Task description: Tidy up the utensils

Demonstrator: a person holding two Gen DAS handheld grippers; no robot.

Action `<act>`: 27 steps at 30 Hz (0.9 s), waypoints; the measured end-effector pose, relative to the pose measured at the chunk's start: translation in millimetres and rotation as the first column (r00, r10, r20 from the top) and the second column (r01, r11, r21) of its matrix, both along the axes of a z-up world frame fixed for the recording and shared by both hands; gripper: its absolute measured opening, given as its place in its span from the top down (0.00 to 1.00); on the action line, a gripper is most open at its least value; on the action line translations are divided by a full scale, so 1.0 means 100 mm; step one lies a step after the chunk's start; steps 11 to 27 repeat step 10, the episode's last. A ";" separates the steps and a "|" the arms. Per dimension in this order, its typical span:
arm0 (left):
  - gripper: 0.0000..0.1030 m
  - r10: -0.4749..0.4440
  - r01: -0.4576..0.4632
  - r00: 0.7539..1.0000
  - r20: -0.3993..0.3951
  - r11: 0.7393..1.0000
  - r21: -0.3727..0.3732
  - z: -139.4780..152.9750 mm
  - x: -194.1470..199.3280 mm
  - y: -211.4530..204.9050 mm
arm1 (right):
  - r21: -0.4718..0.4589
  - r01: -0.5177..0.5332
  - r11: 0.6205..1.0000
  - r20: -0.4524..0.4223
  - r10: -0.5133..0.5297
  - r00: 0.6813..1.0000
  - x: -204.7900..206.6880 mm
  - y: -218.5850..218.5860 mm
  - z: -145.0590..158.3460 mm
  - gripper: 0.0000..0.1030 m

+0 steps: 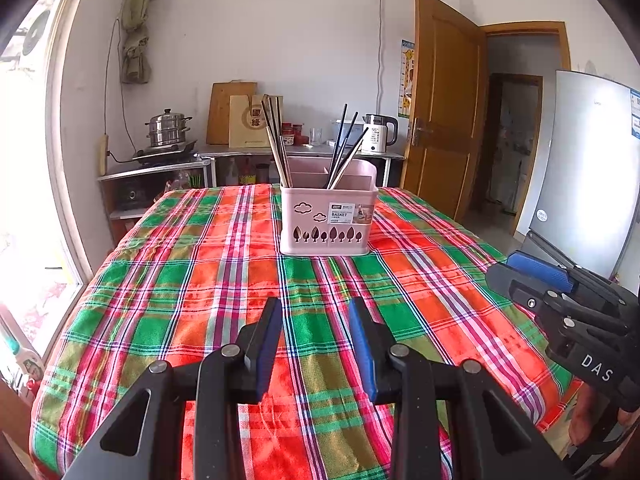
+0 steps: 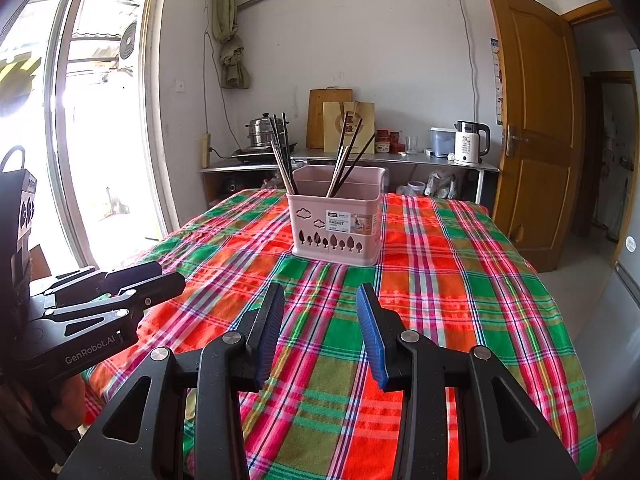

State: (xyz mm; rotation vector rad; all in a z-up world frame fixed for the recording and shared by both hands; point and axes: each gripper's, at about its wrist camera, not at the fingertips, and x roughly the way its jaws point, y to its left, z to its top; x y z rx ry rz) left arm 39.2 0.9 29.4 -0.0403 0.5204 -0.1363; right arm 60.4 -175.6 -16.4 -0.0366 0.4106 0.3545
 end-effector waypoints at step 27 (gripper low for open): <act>0.67 0.007 -0.007 1.000 0.027 1.000 0.014 0.01 -0.03 -0.02 | -0.003 -0.002 1.000 -0.007 0.002 1.000 0.02 0.01 -0.03 0.63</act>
